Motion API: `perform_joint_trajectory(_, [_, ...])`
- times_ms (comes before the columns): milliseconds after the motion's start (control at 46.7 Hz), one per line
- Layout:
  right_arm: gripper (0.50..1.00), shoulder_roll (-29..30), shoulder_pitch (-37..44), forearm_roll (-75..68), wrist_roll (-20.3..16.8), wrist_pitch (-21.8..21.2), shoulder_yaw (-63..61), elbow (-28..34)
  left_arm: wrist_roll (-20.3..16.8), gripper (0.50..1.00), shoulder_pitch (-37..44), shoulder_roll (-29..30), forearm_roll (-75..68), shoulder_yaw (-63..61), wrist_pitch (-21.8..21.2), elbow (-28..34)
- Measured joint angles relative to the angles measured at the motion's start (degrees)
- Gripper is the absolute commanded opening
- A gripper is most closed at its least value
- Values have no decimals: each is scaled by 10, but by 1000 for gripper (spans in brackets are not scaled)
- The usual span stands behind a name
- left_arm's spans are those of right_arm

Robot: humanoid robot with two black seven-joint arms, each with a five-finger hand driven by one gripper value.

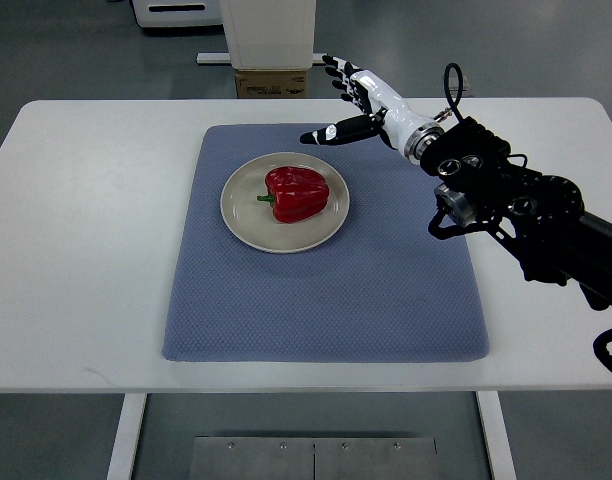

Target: Place red pepper on plate with right hand

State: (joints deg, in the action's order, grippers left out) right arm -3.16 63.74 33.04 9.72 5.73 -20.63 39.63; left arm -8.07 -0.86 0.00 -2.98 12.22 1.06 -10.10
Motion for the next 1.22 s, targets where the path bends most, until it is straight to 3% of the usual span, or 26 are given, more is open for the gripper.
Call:
perform_joint_trajectory(300, [1000,-1,-52,0,-25,1,-158,-1,0,1000,0,0,0,0,0,0])
perform_joint_trajectory(749, [1000,31,-146,0,-19,8,-412,3,0,1000,0,0,0,0,0,0])
perform_joint_trajectory(1220, [1000,32,-183,0,-18,7,-492,5,0,1000,0,0,0,0,0,0])
